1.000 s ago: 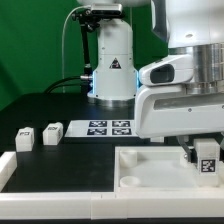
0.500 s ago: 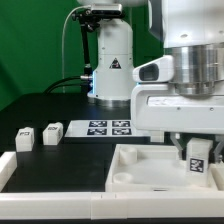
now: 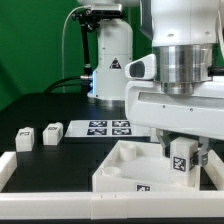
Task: Assemble one leg
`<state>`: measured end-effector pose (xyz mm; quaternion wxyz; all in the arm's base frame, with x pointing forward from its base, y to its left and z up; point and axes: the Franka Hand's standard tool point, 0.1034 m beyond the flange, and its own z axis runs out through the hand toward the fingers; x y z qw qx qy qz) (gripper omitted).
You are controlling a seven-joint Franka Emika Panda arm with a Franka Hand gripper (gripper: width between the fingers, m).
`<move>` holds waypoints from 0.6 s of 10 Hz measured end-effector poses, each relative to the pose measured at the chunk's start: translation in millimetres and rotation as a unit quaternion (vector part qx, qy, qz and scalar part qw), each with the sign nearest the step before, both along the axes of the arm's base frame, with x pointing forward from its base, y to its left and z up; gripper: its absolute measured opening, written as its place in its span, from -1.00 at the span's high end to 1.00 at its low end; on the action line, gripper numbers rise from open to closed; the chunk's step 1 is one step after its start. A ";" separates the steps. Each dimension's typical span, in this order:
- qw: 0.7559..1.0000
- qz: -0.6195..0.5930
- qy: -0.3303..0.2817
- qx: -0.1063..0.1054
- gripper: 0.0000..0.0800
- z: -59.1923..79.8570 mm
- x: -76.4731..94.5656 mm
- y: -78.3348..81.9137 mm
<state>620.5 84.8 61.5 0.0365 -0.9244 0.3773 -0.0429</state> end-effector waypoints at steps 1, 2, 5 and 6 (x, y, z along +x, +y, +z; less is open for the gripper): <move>1.000 0.000 0.000 0.000 -0.37 -0.1 0.0 -0.1; 1.000 0.000 0.000 0.000 -0.37 -0.2 -0.1 -0.1; 1.000 0.000 0.000 0.000 -0.61 -0.6 -0.2 -0.1; 1.000 0.000 0.000 0.000 -0.62 -0.7 -0.3 -0.1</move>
Offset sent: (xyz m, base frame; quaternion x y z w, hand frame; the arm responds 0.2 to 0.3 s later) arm 0.0000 0.0000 0.0000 0.0000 0.0000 0.0000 1.0000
